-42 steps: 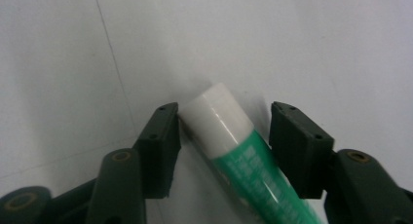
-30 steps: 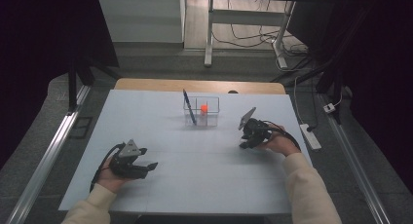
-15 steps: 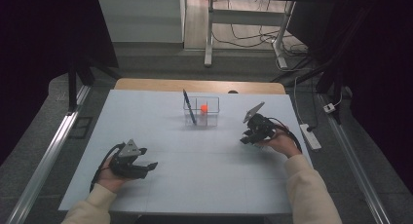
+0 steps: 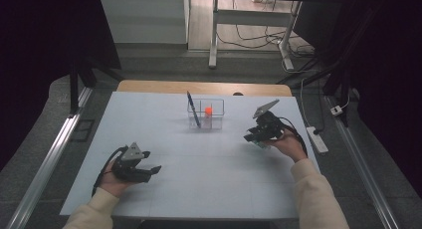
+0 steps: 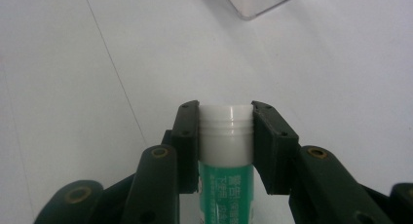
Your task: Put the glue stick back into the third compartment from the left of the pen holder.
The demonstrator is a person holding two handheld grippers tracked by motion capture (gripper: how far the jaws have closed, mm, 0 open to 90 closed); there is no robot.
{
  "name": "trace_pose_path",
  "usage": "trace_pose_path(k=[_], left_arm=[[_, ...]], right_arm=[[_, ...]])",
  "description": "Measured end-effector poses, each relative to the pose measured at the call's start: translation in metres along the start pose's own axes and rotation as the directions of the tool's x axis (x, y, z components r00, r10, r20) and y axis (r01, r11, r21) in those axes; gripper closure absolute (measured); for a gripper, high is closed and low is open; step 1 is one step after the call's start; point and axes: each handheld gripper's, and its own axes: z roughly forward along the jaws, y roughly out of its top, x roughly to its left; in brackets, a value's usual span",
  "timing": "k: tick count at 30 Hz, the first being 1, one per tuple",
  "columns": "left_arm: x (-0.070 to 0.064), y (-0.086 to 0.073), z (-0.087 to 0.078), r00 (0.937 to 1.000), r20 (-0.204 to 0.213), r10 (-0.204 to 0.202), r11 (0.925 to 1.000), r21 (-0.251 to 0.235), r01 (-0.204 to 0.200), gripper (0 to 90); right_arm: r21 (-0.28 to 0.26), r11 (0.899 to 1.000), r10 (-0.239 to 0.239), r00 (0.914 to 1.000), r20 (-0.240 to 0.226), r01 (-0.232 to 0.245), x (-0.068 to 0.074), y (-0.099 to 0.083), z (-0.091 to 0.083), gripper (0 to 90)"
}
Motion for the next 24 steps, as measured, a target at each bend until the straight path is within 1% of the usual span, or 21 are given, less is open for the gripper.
trace_pose_path(k=[4, 12, 16, 19, 21, 24], left_arm=[[0.000, 0.000, 0.000, 1.0000, 0.001, 0.001, 1.0000, 0.000, -0.001, 30.3], [0.000, 0.000, 0.000, 1.0000, 0.000, 0.002, 1.0000, 0.001, -0.002, 30.2], [-0.001, 0.000, 0.000, 1.0000, 0.000, 0.001, 1.0000, -0.001, -0.001, 30.3], [0.000, 0.000, 0.000, 1.0000, 0.001, 0.002, 1.0000, -0.003, -0.002, 30.3], [0.000, 0.000, 0.000, 1.0000, 0.000, 0.001, 1.0000, -0.004, -0.001, 30.3], [0.000, 0.000, -0.001, 1.0000, 0.000, 0.001, 1.0000, -0.005, -0.001, 30.2]], right_arm=[[-0.036, 0.999, 0.032, 0.9995, 0.002, -0.032, 0.002, 0.002, -0.003, 65.5], [-0.105, 0.993, 0.063, 0.9980, 0.009, -0.062, 0.004, 0.007, -0.009, 65.5], [-0.155, 0.985, 0.078, 0.9969, 0.006, -0.077, 0.005, 0.010, -0.013, 65.5], [-0.179, 0.980, 0.089, 0.9960, 0.011, -0.085, 0.007, 0.011, -0.014, 65.4], [-0.198, 0.975, 0.098, 0.9952, 0.002, -0.096, 0.007, 0.012, -0.015, 65.5], [-0.216, 0.970, 0.112, 0.9937, 0.003, -0.108, 0.008, 0.013, -0.016, 65.4]])
